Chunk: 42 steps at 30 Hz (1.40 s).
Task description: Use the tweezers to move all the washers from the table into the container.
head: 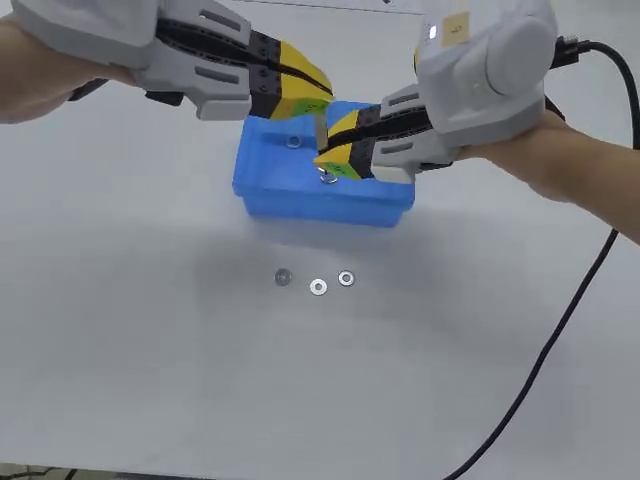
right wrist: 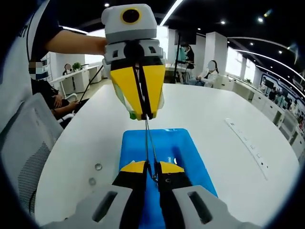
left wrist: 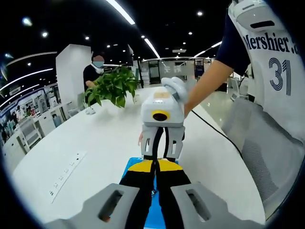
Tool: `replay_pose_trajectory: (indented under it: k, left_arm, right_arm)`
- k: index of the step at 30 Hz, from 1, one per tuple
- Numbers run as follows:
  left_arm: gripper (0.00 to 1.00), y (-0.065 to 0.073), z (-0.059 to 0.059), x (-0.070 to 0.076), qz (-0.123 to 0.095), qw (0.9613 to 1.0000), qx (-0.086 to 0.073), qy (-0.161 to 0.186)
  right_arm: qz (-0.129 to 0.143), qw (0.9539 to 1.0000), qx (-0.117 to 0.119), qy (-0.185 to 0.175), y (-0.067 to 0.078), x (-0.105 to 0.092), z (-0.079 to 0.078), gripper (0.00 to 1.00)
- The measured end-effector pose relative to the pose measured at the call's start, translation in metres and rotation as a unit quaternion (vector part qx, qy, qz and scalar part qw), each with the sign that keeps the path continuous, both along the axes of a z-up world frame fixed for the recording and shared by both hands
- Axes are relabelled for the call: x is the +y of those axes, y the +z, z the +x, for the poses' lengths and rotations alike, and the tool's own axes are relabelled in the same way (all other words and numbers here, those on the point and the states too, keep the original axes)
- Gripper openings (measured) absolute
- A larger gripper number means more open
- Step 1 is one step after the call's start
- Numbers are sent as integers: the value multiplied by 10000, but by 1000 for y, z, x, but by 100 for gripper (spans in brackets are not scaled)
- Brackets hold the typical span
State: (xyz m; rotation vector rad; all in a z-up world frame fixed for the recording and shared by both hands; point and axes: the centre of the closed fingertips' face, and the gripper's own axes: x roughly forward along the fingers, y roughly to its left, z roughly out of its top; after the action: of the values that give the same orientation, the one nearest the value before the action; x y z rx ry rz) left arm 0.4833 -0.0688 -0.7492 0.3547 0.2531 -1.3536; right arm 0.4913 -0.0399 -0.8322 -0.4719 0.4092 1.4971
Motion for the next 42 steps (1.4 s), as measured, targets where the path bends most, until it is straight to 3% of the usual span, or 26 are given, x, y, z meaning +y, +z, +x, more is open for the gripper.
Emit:
replay_pose_trajectory:
  k: [10,21,32,42]
  left_arm:
    - [5,-14,-1,0,22,9999,158,-5]
    - [5,-20,-2,-1,84,9998,177,-101]
    - [5,-22,2,1,118,9998,130,-136]
    - [5,-12,5,1,75,9998,-57,-156]
  right_arm:
    - [-94,9999,80,21,-14,-3,-5,10]
    - [-82,9999,128,-9,-18,-4,-6,11]
    - [-60,9999,124,-70,-14,-5,-5,15]
    - [48,10000,17,-9,7,-2,-10,16]
